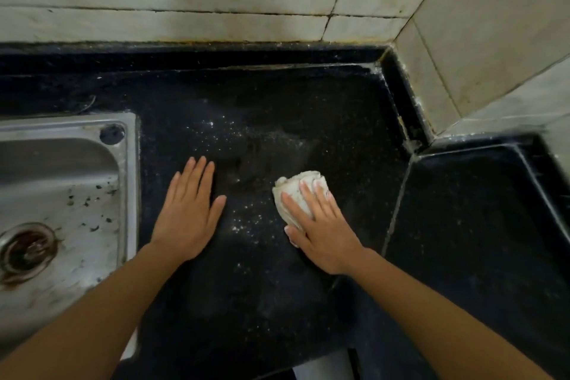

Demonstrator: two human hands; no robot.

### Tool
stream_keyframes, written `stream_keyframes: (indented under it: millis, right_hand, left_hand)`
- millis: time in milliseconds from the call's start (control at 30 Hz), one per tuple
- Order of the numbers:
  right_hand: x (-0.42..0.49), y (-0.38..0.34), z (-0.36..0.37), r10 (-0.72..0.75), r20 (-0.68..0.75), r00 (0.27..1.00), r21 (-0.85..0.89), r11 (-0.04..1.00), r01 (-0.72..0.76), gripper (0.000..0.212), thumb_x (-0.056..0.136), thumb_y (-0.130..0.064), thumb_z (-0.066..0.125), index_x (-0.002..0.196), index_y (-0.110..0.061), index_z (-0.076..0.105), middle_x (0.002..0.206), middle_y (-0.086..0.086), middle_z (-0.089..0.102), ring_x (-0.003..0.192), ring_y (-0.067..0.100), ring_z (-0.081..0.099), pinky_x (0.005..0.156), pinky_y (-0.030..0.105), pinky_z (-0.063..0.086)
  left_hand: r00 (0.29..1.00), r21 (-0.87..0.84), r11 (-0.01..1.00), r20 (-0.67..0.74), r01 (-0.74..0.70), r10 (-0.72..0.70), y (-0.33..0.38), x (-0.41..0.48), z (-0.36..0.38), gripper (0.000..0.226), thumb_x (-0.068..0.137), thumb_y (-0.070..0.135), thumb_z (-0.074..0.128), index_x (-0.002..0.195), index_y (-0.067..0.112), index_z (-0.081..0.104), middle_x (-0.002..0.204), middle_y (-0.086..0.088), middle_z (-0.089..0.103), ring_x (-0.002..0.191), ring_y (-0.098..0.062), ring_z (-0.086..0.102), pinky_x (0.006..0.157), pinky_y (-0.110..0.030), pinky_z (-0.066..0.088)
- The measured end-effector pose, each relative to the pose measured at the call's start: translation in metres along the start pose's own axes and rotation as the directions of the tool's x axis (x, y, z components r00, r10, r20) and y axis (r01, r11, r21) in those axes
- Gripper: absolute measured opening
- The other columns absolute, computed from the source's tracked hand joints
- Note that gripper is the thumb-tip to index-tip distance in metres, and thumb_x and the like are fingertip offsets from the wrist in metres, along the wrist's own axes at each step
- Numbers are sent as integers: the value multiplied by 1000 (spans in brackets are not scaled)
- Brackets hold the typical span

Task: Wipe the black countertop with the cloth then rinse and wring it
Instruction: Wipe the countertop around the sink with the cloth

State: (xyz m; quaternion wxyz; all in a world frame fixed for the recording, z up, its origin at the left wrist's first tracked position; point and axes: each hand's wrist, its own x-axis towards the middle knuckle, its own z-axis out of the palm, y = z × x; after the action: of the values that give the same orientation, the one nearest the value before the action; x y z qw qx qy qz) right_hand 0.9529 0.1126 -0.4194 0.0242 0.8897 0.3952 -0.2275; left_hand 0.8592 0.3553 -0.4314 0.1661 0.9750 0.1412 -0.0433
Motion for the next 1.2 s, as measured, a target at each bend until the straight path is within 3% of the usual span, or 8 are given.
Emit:
stream_keyframes:
  millis: [133,233,367,467,700,833,1067,1200]
  right_hand:
    - [-12,7,7,-169,41,985,-49,984,171,57,95,-60,4,144,-44,-21,157,0,-24,141,20,-32,116,37,-18]
    - [-2,21,3,-196,-4,981,-73,978,195,55,94,-63,2,143,-48,-19,158,-2,-18,143,17,-27,117,34,-15]
    - [45,39,-17,112,-94,989,23,994,-110,62,89,-66,-4,144,-39,-14,160,4,-13,143,17,-24,113,29,-20]
    - [93,58,-40,342,-111,933,165,932,-322,59,99,-55,14,151,-35,-5,161,7,-13,146,22,-20,115,35,-15]
    - [156,70,-70,464,-49,884,214,870,-445,59,100,-53,12,151,-37,-11,159,7,-22,144,24,-24,117,41,-15]
    - [133,46,-56,313,-85,946,159,941,-297,58,100,-54,13,151,-37,-8,159,8,-18,145,25,-22,115,39,-16]
    - [62,-26,-7,16,-101,995,61,998,-10,63,92,-63,-9,148,-35,-10,158,10,-10,146,30,-15,118,42,-9]
    - [19,-26,12,-300,-39,953,-86,951,296,55,101,-53,14,152,-37,0,160,8,1,148,30,-5,117,41,-3]
  left_hand:
    - [987,13,987,-44,158,-157,-33,-11,-8,69,96,46,18,150,5,7,159,-9,5,145,-18,-6,118,-38,-1]
    - [979,17,982,-87,187,-185,-44,-15,-5,67,100,47,20,149,2,18,157,-13,18,146,-23,7,118,-42,8]
    - [985,33,988,-88,150,-147,-49,-15,0,71,95,50,21,148,3,22,156,-10,22,145,-19,10,119,-38,7]
    - [985,28,988,-96,149,-145,-51,-14,2,73,93,53,21,149,6,22,157,-7,20,146,-16,8,119,-36,5]
    - [987,-26,990,-87,135,-137,-52,-13,0,74,91,53,26,148,6,25,157,-6,19,145,-14,9,118,-28,-4]
    - [987,-7,990,-78,138,-138,-52,-14,-1,74,91,53,27,148,5,26,157,-7,20,145,-15,10,118,-27,-7]
    - [988,27,990,-68,139,-137,-50,-13,-2,75,90,53,25,148,4,24,157,-8,19,145,-17,9,117,-26,-10]
    - [987,25,988,-60,152,-150,-50,-13,-4,76,89,52,26,147,3,25,156,-10,22,145,-19,12,117,-26,-10]
